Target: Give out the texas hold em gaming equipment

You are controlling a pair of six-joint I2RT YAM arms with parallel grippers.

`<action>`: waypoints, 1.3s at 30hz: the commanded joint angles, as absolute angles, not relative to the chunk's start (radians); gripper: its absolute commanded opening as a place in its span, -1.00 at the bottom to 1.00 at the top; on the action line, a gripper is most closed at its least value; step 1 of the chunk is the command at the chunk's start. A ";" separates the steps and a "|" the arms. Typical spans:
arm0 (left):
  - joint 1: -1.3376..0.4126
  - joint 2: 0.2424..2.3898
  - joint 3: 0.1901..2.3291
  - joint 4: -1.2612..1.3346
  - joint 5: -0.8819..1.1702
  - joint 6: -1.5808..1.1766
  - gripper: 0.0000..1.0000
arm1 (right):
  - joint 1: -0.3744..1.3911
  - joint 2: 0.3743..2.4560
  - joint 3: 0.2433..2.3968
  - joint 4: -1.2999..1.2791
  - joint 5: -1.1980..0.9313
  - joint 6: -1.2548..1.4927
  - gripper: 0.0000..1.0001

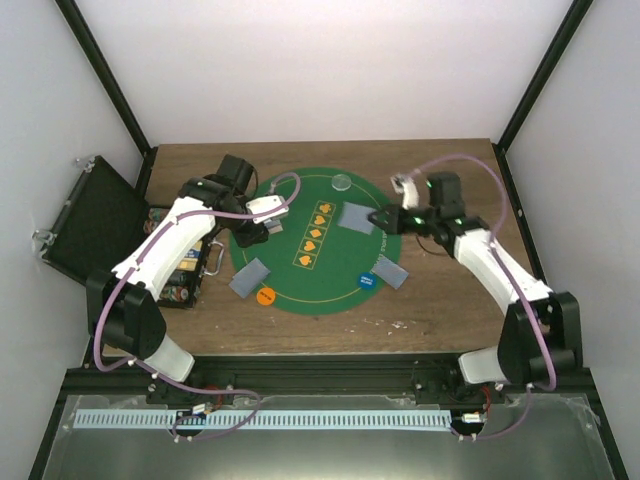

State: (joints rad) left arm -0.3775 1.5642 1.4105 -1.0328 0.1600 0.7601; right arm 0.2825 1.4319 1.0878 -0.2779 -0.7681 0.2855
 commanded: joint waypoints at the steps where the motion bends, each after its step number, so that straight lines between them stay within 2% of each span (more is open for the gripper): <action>1: -0.373 1.561 1.410 -1.019 0.178 0.744 -0.10 | 0.132 1.335 0.830 -0.292 -0.663 0.379 -0.99; 7: -0.373 1.571 1.411 -1.016 0.181 0.742 -0.10 | 0.042 1.264 0.614 -0.175 -0.643 0.444 -0.99; 15: -0.373 1.566 1.407 -1.023 0.181 0.744 -0.10 | 0.034 1.271 0.537 -0.042 -0.597 0.541 -0.99; 28: -0.372 1.575 1.419 -1.029 0.184 0.747 -0.10 | 0.034 1.247 0.433 -0.018 -0.555 0.595 -0.95; 29: -0.372 1.575 1.419 -1.031 0.184 0.747 -0.10 | 0.034 1.247 0.436 -0.026 -0.553 0.594 -0.85; 30: -0.372 1.573 1.419 -1.032 0.183 0.747 -0.10 | 0.034 1.246 0.440 -0.033 -0.550 0.592 -0.64; 32: -0.372 1.570 1.417 -1.034 0.183 0.750 -0.10 | 0.034 1.241 0.447 -0.058 -0.540 0.591 -0.12; 37: -0.371 1.566 1.416 -1.035 0.182 0.749 -0.10 | 0.034 1.159 0.462 -0.147 -0.465 0.598 0.50; 39: -0.371 1.568 1.417 -1.037 0.183 0.751 -0.10 | 0.035 1.105 0.482 -0.188 -0.403 0.601 0.81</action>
